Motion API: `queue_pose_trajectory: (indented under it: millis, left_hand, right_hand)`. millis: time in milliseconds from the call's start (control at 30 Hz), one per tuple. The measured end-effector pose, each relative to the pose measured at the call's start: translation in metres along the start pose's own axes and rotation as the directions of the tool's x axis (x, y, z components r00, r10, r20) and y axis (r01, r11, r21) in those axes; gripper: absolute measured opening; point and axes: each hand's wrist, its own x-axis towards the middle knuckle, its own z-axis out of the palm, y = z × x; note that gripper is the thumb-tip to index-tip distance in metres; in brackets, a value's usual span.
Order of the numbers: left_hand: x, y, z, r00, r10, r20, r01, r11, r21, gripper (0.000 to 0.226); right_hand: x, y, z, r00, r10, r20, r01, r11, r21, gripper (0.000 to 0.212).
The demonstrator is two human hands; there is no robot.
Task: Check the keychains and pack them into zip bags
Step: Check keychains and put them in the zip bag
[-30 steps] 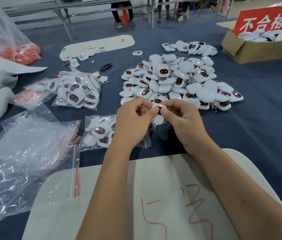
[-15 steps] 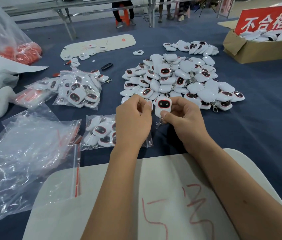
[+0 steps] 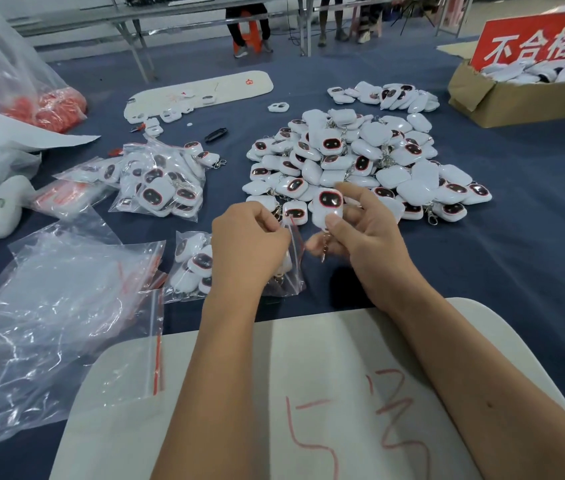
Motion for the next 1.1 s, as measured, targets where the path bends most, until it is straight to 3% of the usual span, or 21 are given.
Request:
queue_pose_trajectory:
  millis: [67,133,267,400,567,733,800,867,967,1100]
  left_hand:
    - [0.001,-0.001,-0.004,0.999,-0.035,0.040,0.039,0.993,-0.109,0.014]
    - [0.000,-0.002,-0.006,0.998,-0.040,0.049,0.047,0.985,-0.164,0.013]
    - [0.002,-0.002,-0.007,0.998,0.046,-0.041,-0.049,0.995,-0.088,0.017]
    - [0.001,0.005,-0.005,0.983,0.156,-0.096,-0.166,0.981,-0.103,0.020]
    - [-0.004,0.014,0.002,0.954,0.269,-0.133,-0.279,0.959,-0.057,0.018]
    - [-0.002,0.015,0.000,0.946,0.260,-0.193,-0.287,0.949,-0.128,0.020]
    - [-0.002,0.015,-0.002,0.946,0.247,-0.208,-0.282,0.946,-0.158,0.019]
    - [-0.002,0.016,-0.003,0.945,0.219,-0.245,-0.269,0.944,-0.192,0.020]
    - [0.000,0.016,-0.005,0.942,0.158,-0.297,-0.237,0.938,-0.253,0.019]
    - [0.000,0.015,-0.005,0.949,0.141,-0.283,-0.222,0.934,-0.280,0.018]
  right_hand:
    - [-0.003,0.001,0.003,1.000,-0.002,0.027,0.005,0.995,-0.104,0.034]
    - [-0.005,0.003,0.005,0.998,-0.012,0.068,0.027,0.976,-0.216,0.024]
    - [-0.005,0.002,0.005,0.991,-0.030,0.127,0.075,0.928,-0.366,0.016]
    - [-0.007,0.002,0.008,0.992,-0.039,0.120,0.079,0.934,-0.348,0.022]
    - [-0.010,-0.001,0.012,0.980,-0.106,0.168,0.151,0.948,-0.281,0.010]
    - [-0.013,-0.008,0.016,0.908,-0.051,0.415,0.250,0.861,-0.443,0.052]
    - [-0.014,-0.006,0.017,0.896,-0.009,0.445,0.253,0.832,-0.493,0.045]
    - [-0.017,-0.004,0.019,0.926,-0.062,0.373,0.247,0.846,-0.472,0.024]
    - [-0.019,-0.005,0.018,0.951,-0.274,0.145,0.310,0.849,-0.428,0.014]
    - [-0.019,-0.005,0.019,0.924,-0.366,0.112,0.377,0.824,-0.423,0.012]
